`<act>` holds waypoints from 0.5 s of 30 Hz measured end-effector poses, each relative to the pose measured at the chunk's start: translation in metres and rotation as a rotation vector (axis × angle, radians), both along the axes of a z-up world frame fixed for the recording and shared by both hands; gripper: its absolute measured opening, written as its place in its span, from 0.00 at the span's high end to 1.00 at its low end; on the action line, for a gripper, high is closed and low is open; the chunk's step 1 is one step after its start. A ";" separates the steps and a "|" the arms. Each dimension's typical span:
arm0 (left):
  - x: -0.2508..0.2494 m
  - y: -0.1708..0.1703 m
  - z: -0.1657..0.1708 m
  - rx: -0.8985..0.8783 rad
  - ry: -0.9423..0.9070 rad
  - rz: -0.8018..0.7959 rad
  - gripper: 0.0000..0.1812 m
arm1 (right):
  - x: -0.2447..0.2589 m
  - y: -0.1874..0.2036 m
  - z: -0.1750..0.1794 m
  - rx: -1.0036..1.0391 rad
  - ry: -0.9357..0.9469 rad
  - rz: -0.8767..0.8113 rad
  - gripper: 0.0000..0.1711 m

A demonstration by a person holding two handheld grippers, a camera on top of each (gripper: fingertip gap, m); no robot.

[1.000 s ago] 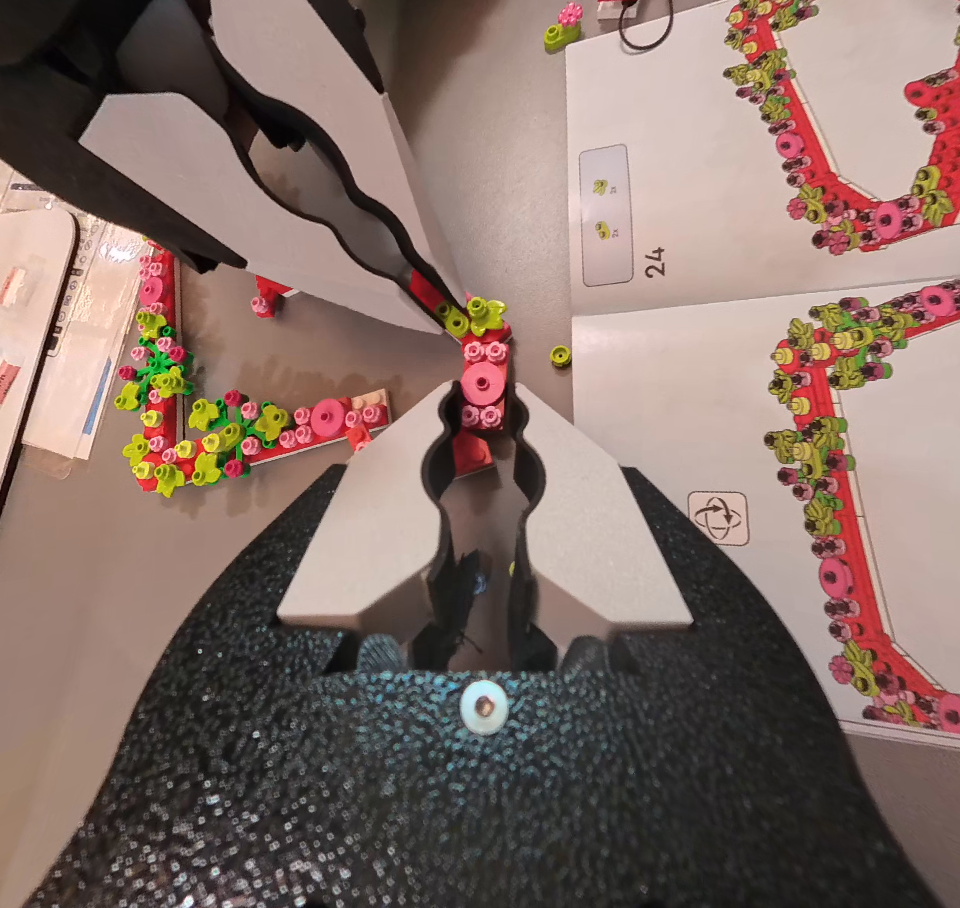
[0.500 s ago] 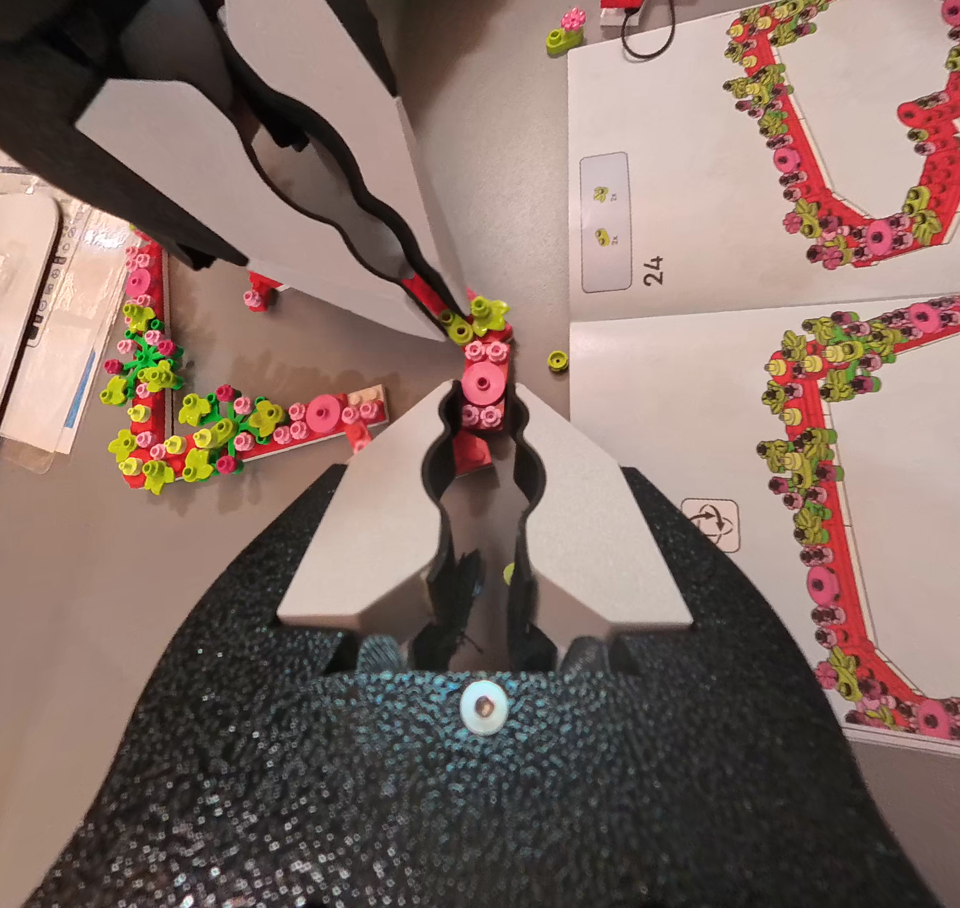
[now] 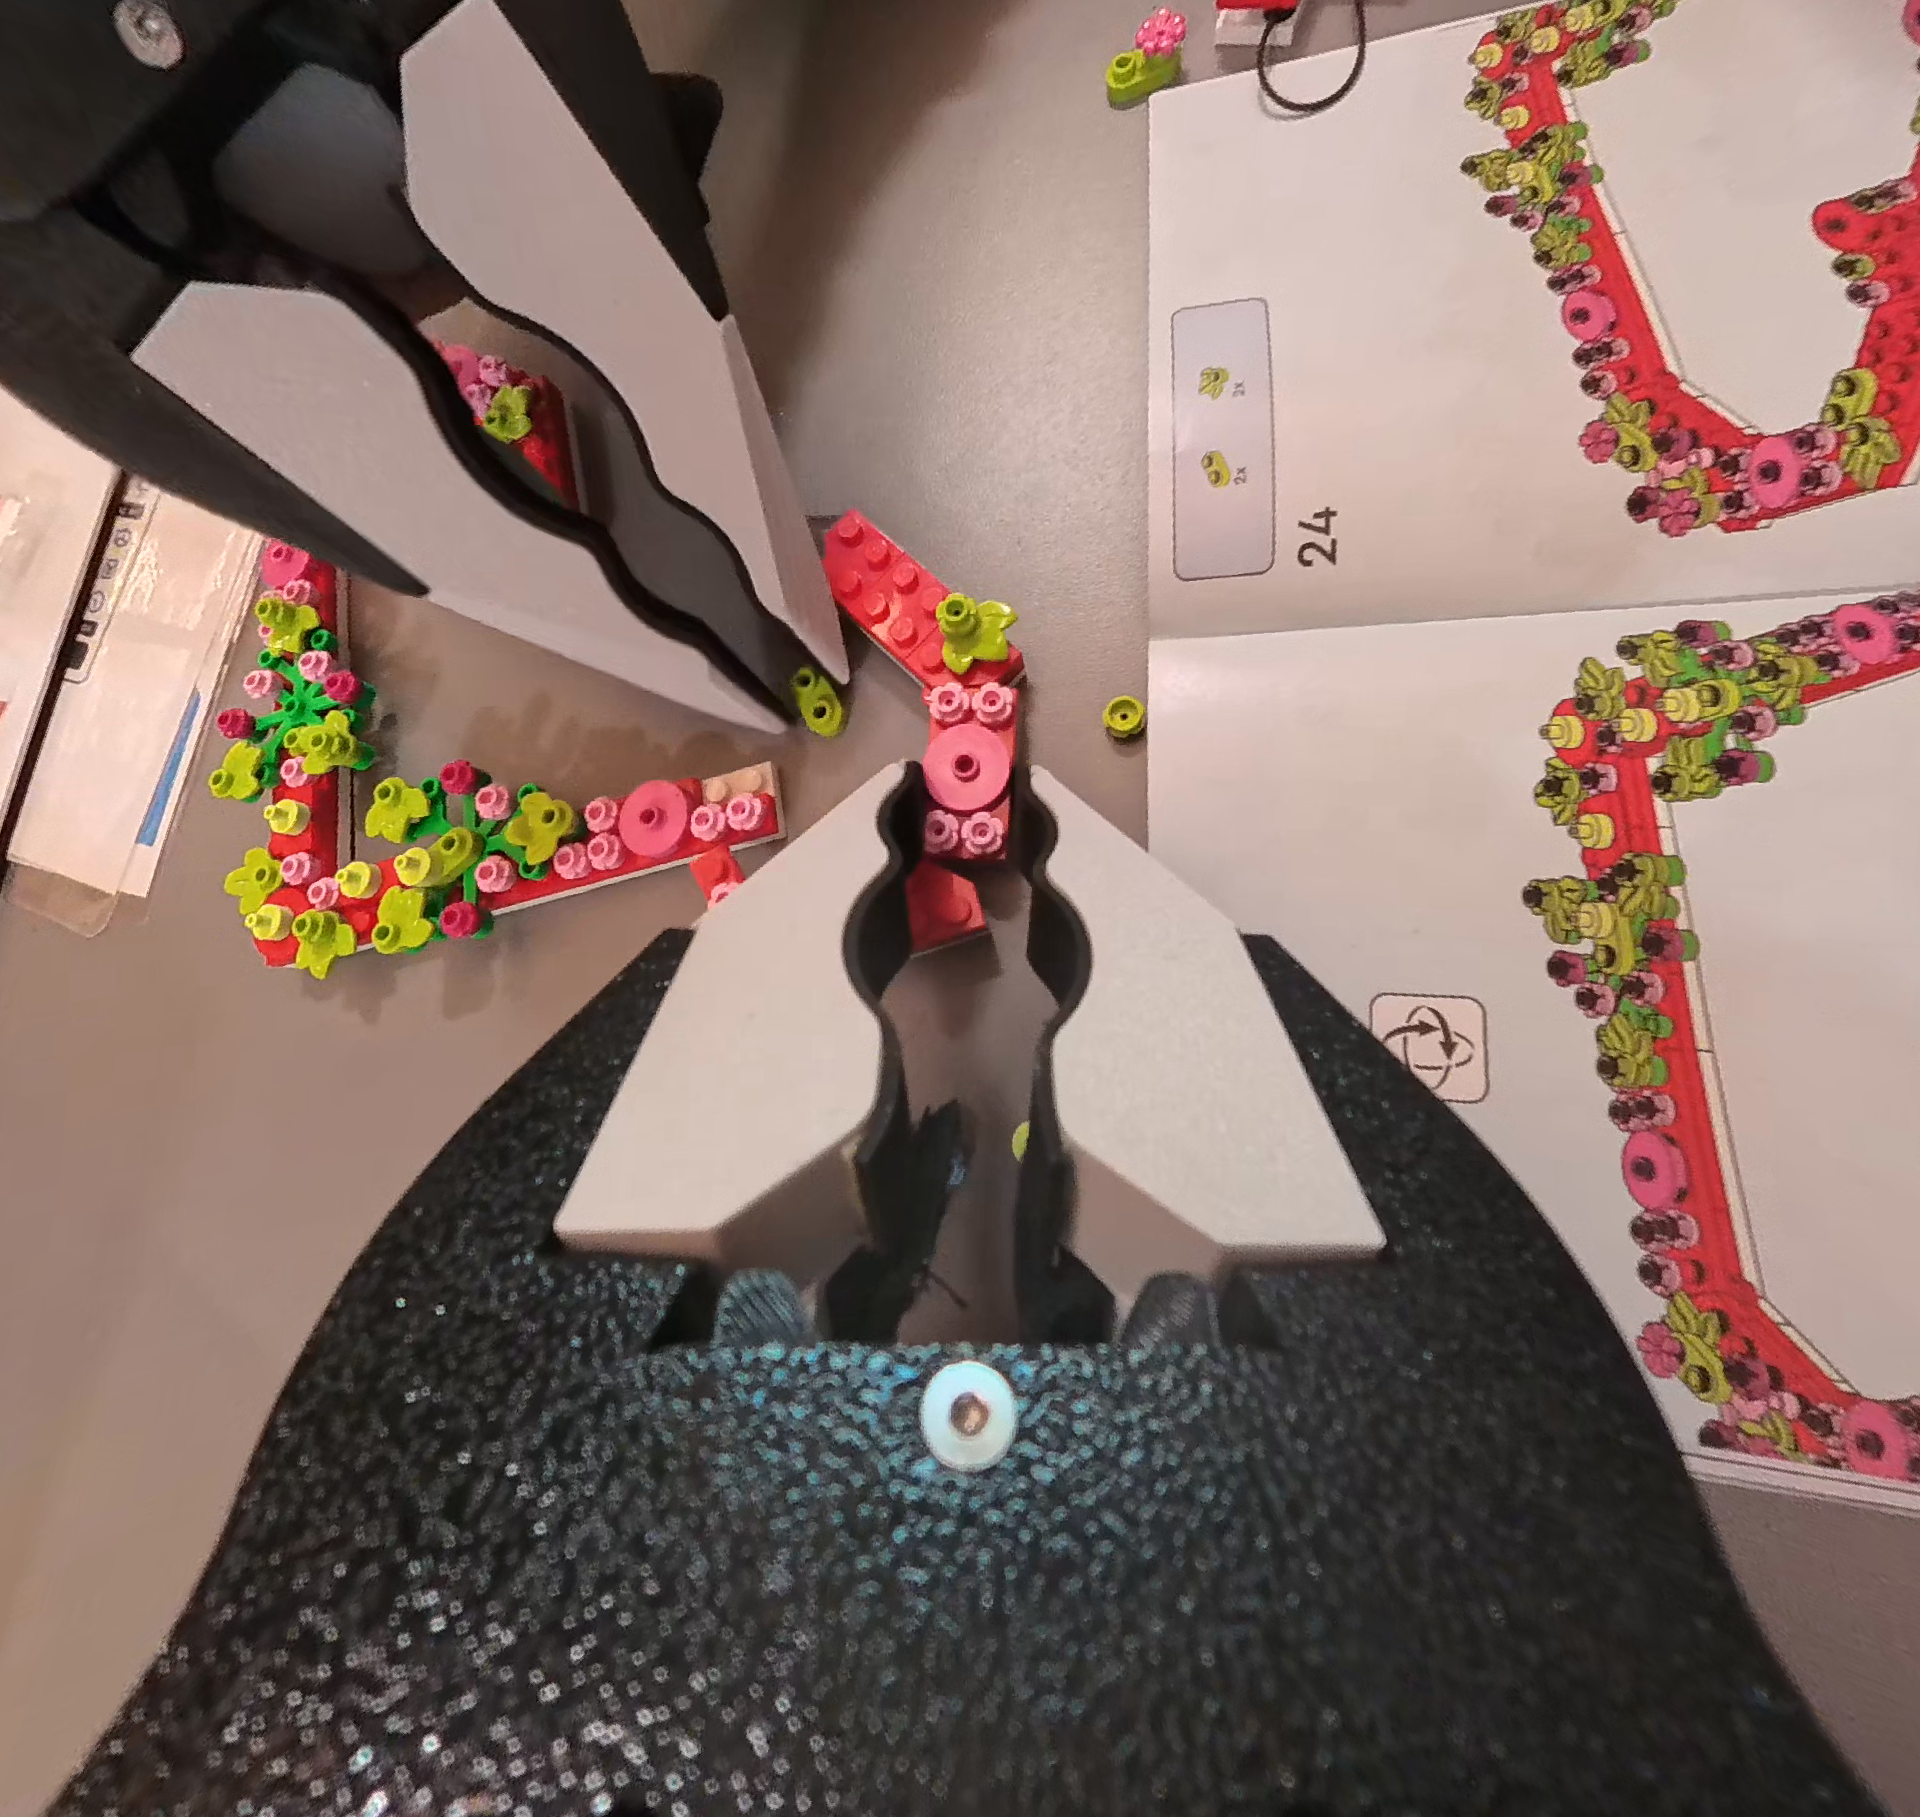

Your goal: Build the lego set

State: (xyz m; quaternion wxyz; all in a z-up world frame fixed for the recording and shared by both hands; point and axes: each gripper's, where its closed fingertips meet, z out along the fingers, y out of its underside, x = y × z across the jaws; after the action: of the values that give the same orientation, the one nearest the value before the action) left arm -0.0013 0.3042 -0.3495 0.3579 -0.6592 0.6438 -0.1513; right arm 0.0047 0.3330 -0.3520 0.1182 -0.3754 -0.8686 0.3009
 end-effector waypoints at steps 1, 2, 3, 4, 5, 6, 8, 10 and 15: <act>0.000 0.000 0.000 0.000 0.000 0.000 0.92 | 0.000 0.001 0.000 -0.003 -0.003 -0.012 0.94; 0.000 0.000 0.000 0.000 0.000 0.000 0.92 | 0.000 0.001 0.000 -0.010 -0.009 -0.020 0.93; 0.000 0.000 0.000 0.000 0.000 0.000 0.92 | 0.000 0.002 0.001 -0.020 -0.012 -0.024 0.92; 0.000 0.000 0.000 0.000 0.000 0.000 0.92 | 0.000 0.002 0.002 -0.029 -0.010 -0.026 0.91; 0.000 0.000 0.000 0.000 -0.001 0.000 0.92 | 0.000 0.002 0.002 -0.036 -0.008 -0.030 0.90; 0.000 0.000 0.000 0.000 -0.001 0.000 0.92 | 0.000 0.004 0.003 -0.040 -0.006 -0.037 0.88; 0.000 0.000 0.000 -0.002 -0.002 0.001 0.92 | 0.000 0.005 0.007 -0.055 0.005 -0.037 0.85; 0.000 0.000 0.000 -0.002 -0.002 0.001 0.91 | 0.002 0.003 0.014 -0.077 0.023 -0.030 0.83; 0.000 0.000 0.000 -0.005 -0.001 0.004 0.92 | 0.017 -0.031 0.029 -0.182 -0.034 0.086 0.84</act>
State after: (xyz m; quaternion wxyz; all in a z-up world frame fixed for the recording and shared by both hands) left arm -0.0015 0.3042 -0.3496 0.3570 -0.6613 0.6419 -0.1524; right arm 0.0221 0.3025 -0.3235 0.0559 -0.3521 -0.8548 0.3771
